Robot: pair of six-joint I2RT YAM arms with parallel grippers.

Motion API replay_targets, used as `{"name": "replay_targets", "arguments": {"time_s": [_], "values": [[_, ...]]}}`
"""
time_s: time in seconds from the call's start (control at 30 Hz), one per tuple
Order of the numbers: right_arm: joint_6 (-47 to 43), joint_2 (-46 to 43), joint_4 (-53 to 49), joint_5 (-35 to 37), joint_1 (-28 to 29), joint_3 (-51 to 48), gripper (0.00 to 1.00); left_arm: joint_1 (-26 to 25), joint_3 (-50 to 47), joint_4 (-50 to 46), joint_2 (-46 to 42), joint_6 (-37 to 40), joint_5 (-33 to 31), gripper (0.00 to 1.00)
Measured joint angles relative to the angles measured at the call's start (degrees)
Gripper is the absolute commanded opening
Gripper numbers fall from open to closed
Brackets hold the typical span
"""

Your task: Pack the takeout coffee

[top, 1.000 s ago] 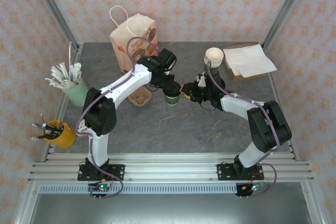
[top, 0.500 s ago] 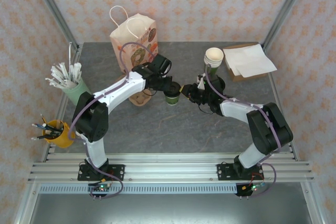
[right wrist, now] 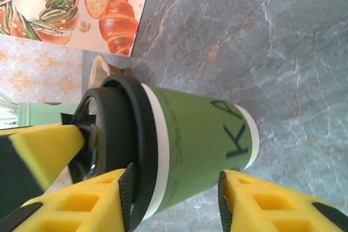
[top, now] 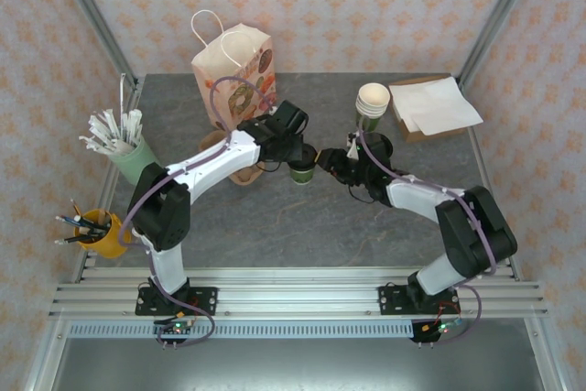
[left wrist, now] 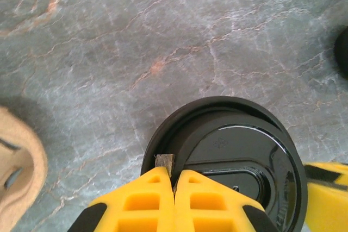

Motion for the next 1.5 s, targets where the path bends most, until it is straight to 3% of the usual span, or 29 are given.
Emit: {"name": "replay_targets", "arguments": {"time_s": [0.27,0.53,1.03,1.23,1.5], "values": [[5.2,-7.0,2.9,-1.5,1.6,-3.7,0.48,-0.1,3.3,-7.3,1.0,-3.4,-2.8,0.0],[9.1,-2.9,8.2,-3.6,6.3,-6.0,0.5,-0.1,4.4,-9.8,1.1,-3.9,-2.3,0.0],[12.9,1.9,14.8,-3.2,6.4,-5.9,0.5,-0.2,10.4,-13.1,5.0,-3.0,-0.8,0.0],[13.3,2.2,14.2,-2.0,6.4,-5.9,0.39,-0.3,10.4,-13.0,5.1,-2.7,-0.8,0.0],[13.7,1.5,6.9,0.0,6.6,-3.4,0.34,-0.4,9.9,-11.2,5.3,-2.7,-1.0,0.0]]}}
